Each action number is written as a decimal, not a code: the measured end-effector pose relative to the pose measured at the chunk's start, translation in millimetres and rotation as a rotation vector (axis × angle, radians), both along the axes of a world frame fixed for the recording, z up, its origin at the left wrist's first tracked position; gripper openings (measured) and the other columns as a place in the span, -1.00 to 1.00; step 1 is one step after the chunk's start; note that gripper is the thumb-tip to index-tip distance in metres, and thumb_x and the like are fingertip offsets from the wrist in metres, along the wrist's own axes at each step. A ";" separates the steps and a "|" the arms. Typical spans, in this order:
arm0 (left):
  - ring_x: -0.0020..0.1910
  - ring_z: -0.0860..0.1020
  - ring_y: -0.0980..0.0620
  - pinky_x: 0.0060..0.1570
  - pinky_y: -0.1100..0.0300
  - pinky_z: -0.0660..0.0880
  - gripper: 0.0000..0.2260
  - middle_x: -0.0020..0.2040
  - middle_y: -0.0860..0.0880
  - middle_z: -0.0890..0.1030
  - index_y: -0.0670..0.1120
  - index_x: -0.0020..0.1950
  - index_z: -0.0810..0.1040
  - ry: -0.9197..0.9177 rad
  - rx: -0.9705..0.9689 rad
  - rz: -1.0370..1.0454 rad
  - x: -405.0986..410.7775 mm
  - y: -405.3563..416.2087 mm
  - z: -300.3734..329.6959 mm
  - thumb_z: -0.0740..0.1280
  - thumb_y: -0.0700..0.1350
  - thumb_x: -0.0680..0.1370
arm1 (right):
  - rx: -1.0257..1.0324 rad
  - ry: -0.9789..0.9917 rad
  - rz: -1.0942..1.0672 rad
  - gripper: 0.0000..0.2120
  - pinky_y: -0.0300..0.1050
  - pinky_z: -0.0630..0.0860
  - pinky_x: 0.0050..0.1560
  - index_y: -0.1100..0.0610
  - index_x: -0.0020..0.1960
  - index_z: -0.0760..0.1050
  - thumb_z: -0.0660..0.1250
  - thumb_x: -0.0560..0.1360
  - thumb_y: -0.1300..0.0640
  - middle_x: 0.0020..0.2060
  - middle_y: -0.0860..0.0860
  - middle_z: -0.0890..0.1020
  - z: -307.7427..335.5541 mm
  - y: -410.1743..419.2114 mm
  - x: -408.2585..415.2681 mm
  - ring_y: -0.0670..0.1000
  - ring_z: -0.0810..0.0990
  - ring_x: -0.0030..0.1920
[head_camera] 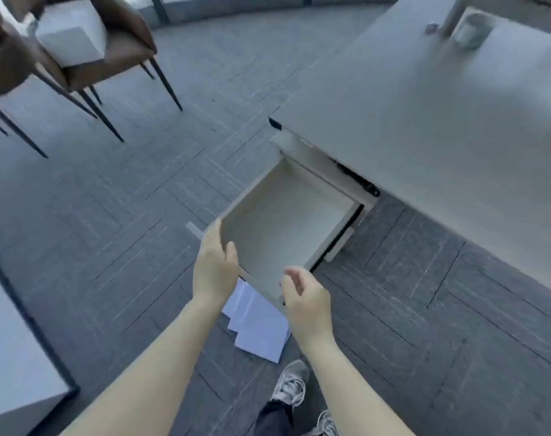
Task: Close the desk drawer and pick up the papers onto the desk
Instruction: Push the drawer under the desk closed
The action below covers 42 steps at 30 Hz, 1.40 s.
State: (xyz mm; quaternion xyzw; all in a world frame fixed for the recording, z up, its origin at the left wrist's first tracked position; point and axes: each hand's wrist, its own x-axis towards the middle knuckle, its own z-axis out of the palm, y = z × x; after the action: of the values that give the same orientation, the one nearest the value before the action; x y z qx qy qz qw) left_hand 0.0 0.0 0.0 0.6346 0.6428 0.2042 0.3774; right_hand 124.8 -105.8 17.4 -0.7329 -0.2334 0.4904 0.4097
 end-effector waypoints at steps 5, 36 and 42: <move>0.41 0.40 -0.08 0.35 0.03 0.34 -0.55 0.48 -0.08 0.41 -0.09 0.51 0.28 0.050 -0.389 0.290 -49.9 -5.4 -91.8 0.10 -0.19 0.60 | -0.420 0.597 -0.132 -0.61 0.07 0.61 0.05 0.12 0.38 0.36 0.18 0.57 0.15 0.11 0.10 0.61 -84.5 -18.8 -59.5 0.10 0.62 -0.07; 0.02 0.61 -0.21 -0.05 0.01 0.50 -0.75 0.02 -0.14 0.71 -0.10 0.15 0.59 0.221 -0.033 0.062 190.1 146.4 -168.5 0.22 -0.02 0.60 | -0.071 0.670 -0.595 -0.74 -0.03 0.56 -0.07 0.11 0.23 0.39 0.11 0.58 0.27 0.22 0.08 0.57 -152.5 125.1 160.5 0.06 0.62 0.03; 0.01 0.62 -0.20 -0.12 0.04 0.48 -0.75 0.01 -0.14 0.72 -0.09 0.15 0.60 0.264 0.018 0.011 233.3 176.2 -172.1 0.24 -0.01 0.59 | -0.038 0.649 -0.587 -0.70 -0.06 0.56 -0.08 0.09 0.24 0.40 0.11 0.56 0.29 0.17 0.03 0.59 -157.0 150.1 204.7 0.04 0.62 0.02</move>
State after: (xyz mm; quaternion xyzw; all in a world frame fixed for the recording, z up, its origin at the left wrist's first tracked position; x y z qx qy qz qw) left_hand 233.3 176.2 -172.1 0.6557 0.6884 0.1268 0.2828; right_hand 329.4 44.3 -139.5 -0.5833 0.1346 0.5625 0.5703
